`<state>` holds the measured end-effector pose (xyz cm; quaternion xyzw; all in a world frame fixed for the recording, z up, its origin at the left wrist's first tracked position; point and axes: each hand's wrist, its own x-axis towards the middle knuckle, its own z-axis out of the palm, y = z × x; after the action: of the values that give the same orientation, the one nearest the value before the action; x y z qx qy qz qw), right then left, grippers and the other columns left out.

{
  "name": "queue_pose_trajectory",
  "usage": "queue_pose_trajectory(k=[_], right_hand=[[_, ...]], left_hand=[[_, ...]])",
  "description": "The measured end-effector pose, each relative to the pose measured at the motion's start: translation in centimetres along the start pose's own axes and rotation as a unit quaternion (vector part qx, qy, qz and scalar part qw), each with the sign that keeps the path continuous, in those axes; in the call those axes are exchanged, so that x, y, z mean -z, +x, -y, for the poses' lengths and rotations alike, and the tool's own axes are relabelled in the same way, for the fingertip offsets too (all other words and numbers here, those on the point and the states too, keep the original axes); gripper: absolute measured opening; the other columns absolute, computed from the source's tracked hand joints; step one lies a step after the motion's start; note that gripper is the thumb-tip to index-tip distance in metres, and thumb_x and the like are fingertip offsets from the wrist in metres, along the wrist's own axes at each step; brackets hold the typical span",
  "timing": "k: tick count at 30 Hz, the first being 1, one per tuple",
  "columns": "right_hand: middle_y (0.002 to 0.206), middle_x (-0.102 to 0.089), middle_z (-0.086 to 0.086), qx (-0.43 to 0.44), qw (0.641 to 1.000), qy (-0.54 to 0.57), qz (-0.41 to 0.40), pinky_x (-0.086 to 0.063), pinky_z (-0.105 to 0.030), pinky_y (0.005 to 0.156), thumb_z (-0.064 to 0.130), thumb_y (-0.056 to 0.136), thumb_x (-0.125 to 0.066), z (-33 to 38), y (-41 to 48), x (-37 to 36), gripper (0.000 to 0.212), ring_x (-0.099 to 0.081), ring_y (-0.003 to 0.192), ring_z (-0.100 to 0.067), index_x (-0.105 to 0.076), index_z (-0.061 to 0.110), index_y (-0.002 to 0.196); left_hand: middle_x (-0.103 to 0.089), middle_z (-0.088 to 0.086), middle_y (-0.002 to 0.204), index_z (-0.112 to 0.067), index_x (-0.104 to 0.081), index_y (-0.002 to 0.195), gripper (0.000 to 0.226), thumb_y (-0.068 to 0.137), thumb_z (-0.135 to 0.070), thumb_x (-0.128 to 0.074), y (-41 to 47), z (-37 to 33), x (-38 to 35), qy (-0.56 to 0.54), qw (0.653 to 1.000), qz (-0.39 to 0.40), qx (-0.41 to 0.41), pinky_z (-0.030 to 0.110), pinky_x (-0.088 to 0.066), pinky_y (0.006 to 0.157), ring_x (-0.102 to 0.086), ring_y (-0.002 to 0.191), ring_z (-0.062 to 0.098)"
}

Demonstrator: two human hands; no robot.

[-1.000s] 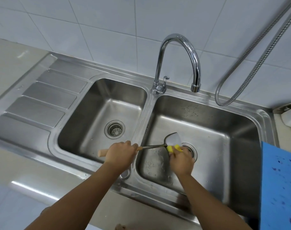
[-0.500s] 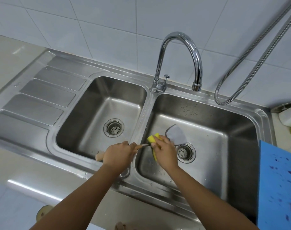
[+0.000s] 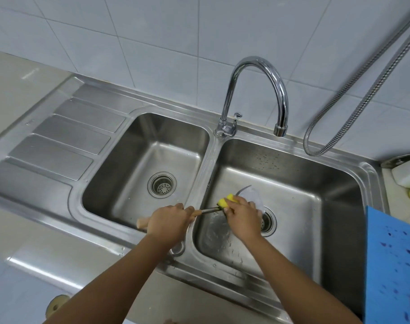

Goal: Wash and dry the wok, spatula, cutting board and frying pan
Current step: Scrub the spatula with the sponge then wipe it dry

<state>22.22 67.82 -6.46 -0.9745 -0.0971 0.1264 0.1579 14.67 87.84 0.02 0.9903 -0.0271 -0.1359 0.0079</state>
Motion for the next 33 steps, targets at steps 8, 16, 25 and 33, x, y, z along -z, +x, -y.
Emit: queue_pose_trajectory(k=[8, 16, 25, 33], right_hand=[[0.138, -0.046, -0.002, 0.044, 0.988, -0.146, 0.019, -0.032, -0.038, 0.088, 0.033, 0.095, -0.050, -5.2, 2.2, 0.3, 0.025, -0.044, 0.111, -0.027, -0.062, 0.036, 0.117], [0.137, -0.045, -0.001, 0.025, 0.986, -0.163, 0.005, -0.030, -0.036, 0.094, 0.039, 0.095, -0.048, -5.9, 3.9, 0.0, 0.026, -0.040, 0.117, -0.026, -0.063, 0.037, 0.116], [0.123, -0.051, -0.002, 0.012, 0.983, -0.181, -0.018, -0.033, -0.036, 0.089, 0.038, 0.090, -0.051, -5.9, 5.1, 0.3, 0.023, -0.044, 0.109, -0.027, -0.066, 0.035, 0.107], [0.132, -0.049, -0.006, -0.061, 0.988, -0.143, -0.006, -0.037, -0.039, 0.092, 0.042, 0.098, -0.045, -6.8, 2.3, -0.6, 0.030, -0.046, 0.112, -0.029, -0.061, 0.036, 0.123]], left_hand=[[-0.058, 0.002, 0.105, -0.020, -0.046, 0.127, 0.029, 0.100, -0.029, -0.043, -0.2, -0.1, 0.7, 0.057, 0.998, 0.020, -0.031, 0.032, -0.043, 0.062, -0.062, 0.085, 0.022], [-0.058, 0.001, 0.102, -0.020, -0.045, 0.127, 0.029, 0.098, -0.025, -0.048, -0.1, -0.1, 0.7, 0.081, 0.996, 0.024, -0.030, 0.032, -0.037, 0.058, -0.062, 0.083, 0.021], [-0.058, 0.002, 0.100, -0.018, -0.047, 0.126, 0.027, 0.100, -0.023, -0.046, -0.3, -0.5, 0.9, 0.082, 0.996, 0.033, -0.033, 0.032, -0.039, 0.058, -0.062, 0.082, 0.023], [-0.058, 0.004, 0.106, -0.017, -0.046, 0.127, 0.029, 0.098, -0.018, -0.046, -1.0, -1.4, 1.3, 0.082, 0.995, 0.056, -0.020, 0.033, -0.037, 0.061, -0.063, 0.089, 0.025]])
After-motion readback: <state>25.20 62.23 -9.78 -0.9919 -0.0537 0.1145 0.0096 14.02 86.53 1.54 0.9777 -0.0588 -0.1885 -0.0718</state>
